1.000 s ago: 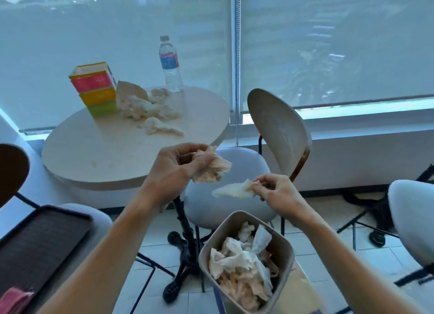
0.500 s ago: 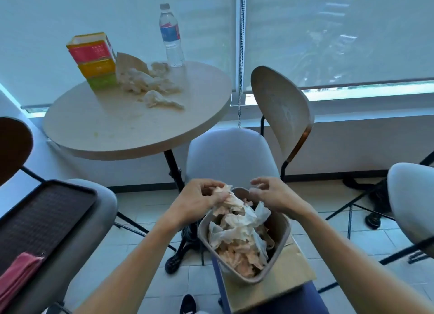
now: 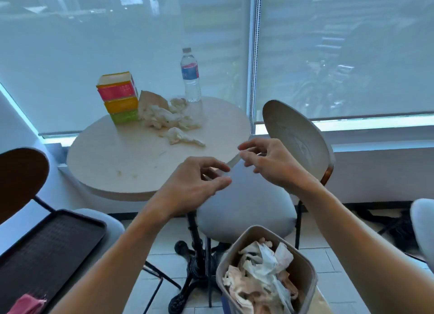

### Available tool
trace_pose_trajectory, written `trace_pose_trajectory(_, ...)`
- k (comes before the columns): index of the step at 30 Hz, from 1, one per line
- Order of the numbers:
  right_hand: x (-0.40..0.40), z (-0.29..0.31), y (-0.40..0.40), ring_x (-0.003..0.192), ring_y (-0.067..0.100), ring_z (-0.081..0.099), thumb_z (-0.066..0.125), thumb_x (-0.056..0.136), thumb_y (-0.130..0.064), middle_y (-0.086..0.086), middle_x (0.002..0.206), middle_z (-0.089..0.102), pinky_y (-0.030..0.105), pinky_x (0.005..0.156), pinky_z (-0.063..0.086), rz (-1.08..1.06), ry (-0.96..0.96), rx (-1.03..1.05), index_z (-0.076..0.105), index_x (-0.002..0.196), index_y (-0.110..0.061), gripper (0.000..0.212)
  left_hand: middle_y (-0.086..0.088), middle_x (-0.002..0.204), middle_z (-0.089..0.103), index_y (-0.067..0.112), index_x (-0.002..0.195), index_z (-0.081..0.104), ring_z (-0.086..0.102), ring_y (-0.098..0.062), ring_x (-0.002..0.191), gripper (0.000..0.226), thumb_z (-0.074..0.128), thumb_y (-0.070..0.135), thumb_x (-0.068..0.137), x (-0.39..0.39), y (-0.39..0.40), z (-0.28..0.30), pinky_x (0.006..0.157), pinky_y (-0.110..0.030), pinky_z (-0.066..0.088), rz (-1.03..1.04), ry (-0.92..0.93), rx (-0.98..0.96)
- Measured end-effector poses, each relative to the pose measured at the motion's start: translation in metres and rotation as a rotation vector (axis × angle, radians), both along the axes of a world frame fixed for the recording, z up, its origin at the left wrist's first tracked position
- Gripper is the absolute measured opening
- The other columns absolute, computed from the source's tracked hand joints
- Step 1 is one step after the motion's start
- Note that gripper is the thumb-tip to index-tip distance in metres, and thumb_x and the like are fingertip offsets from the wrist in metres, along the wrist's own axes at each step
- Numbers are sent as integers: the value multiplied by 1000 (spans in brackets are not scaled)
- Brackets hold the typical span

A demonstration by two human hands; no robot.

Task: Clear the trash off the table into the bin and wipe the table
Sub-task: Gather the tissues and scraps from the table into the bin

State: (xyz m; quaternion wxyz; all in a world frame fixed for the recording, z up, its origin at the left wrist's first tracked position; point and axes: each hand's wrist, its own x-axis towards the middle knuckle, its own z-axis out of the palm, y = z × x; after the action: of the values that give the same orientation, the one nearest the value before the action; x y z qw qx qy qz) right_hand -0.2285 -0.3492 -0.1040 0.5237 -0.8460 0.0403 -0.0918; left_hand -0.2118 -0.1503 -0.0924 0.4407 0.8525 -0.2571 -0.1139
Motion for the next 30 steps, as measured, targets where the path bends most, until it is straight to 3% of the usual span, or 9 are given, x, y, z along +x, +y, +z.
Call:
trace_pose_trajectory(4,44,14,27,79,7,61,62,93,-24,-2,91,67,21,72,50,-9,-42,-81,69,105,-20,15,8,87,72,31,99,72,64,1,68,15,72,33,85,38,23,24,61,-16,48,99,-106,-17)
trace_pose_trajectory(8,87,13,56,99,15,61,62,92,-31,0,105,66,27,91,46,30,-3,-325,67,118,-23,28,5,83,72,30,95,71,63,-4,64,9,71,32,86,81,48,34,59,-18,47,171,-142,3)
trace_pose_trajectory(14,139,15,109,126,28,45,50,97,-46,9,135,44,38,106,35,162,39,-641,41,144,-35,49,2,76,70,21,90,73,61,-9,64,6,71,18,85,137,84,32,61,-20,47,311,-217,-35)
trace_pose_trajectory(16,154,12,121,124,29,47,49,96,-46,9,134,45,39,103,39,187,50,-736,44,140,-37,45,1,73,68,20,89,74,60,-10,63,7,71,16,85,150,95,31,60,-19,46,320,-209,-44)
trace_pose_trajectory(20,175,13,130,112,25,56,56,92,-26,5,118,61,32,90,44,128,-23,-784,66,106,-25,17,5,78,68,25,95,72,59,-8,64,16,70,14,84,174,114,27,65,-23,49,268,-172,-23)
trace_pose_trajectory(23,181,20,134,94,22,62,56,86,-13,2,99,68,26,80,44,49,-27,-612,72,92,-23,20,8,91,67,33,105,67,63,-10,76,28,72,16,84,185,121,27,72,-25,54,223,-185,-1)
trace_pose_trajectory(26,188,28,140,72,14,62,62,87,-12,-1,81,66,25,69,49,21,-13,-202,70,85,-21,12,12,99,65,35,117,62,64,-5,82,41,76,22,81,191,120,25,73,-16,51,169,-204,3)
trace_pose_trajectory(28,192,34,147,67,16,63,68,87,-10,8,83,67,28,63,53,91,26,61,64,88,-14,6,12,99,67,34,119,63,65,-2,81,43,78,24,80,194,117,22,75,-19,54,122,-228,-29)
trace_pose_trajectory(30,193,42,151,74,23,68,70,87,-6,21,95,67,28,65,56,157,60,293,58,93,-9,13,11,87,72,40,104,67,67,-2,74,32,77,20,81,196,115,21,73,-20,54,67,-269,-113)
